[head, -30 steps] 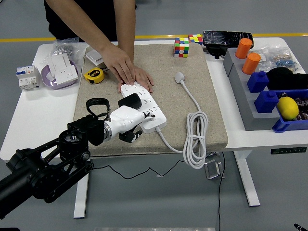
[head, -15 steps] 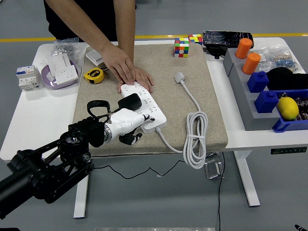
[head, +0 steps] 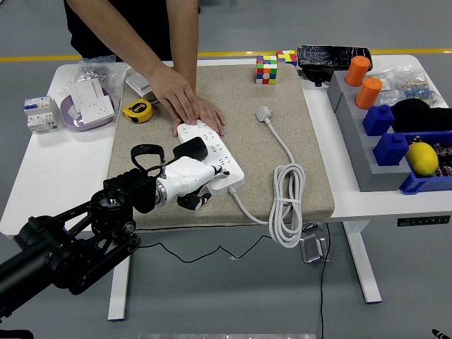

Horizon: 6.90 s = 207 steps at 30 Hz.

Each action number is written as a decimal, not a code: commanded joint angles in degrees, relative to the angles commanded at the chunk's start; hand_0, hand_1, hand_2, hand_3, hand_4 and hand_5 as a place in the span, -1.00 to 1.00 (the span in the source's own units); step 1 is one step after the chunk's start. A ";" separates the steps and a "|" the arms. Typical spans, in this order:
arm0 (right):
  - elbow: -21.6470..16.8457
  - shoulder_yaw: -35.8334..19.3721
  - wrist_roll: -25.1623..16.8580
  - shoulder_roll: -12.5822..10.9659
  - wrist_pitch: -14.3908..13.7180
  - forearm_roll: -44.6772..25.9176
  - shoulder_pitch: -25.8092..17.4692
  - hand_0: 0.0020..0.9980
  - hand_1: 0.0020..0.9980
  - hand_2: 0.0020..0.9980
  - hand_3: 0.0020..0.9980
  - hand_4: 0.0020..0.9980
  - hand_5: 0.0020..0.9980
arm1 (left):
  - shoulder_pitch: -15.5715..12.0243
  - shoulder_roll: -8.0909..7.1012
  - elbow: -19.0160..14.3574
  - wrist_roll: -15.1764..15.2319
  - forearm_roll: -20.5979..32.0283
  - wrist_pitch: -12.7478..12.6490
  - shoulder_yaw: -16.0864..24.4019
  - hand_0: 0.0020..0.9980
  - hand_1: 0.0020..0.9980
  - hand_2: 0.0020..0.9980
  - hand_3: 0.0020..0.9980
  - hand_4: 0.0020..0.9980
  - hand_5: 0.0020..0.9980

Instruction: Pick up the plug,place it near the board,insert it into the board,press the button

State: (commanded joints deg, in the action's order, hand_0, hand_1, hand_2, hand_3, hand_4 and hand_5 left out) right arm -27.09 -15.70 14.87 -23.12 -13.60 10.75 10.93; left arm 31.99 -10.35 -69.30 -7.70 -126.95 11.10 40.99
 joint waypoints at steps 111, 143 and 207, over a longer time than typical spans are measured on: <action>0.11 -0.04 -0.01 0.10 0.05 -0.21 0.20 0.83 0.61 0.54 0.55 1.00 0.61 | 4.11 3.68 11.78 1.73 29.47 -10.12 17.77 0.97 1.00 0.96 0.99 1.00 -0.42; 0.14 0.10 -0.04 0.13 0.07 -0.26 0.21 0.84 0.61 0.54 0.54 1.00 0.59 | 5.71 6.59 22.01 2.67 21.35 -13.43 11.05 0.51 0.58 0.51 0.53 1.00 -0.59; 0.29 -1.60 -0.09 0.76 -0.04 -0.15 -0.46 0.84 0.61 0.54 0.54 1.00 0.58 | -6.40 1.23 2.92 3.06 9.86 -20.00 26.56 -0.24 -0.54 -0.51 -0.41 -0.03 -0.66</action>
State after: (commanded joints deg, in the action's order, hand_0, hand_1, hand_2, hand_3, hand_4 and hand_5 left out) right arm -26.80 -17.30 14.78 -22.36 -13.64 10.60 10.46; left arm 25.59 -9.12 -66.38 -4.63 -117.09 -8.90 67.55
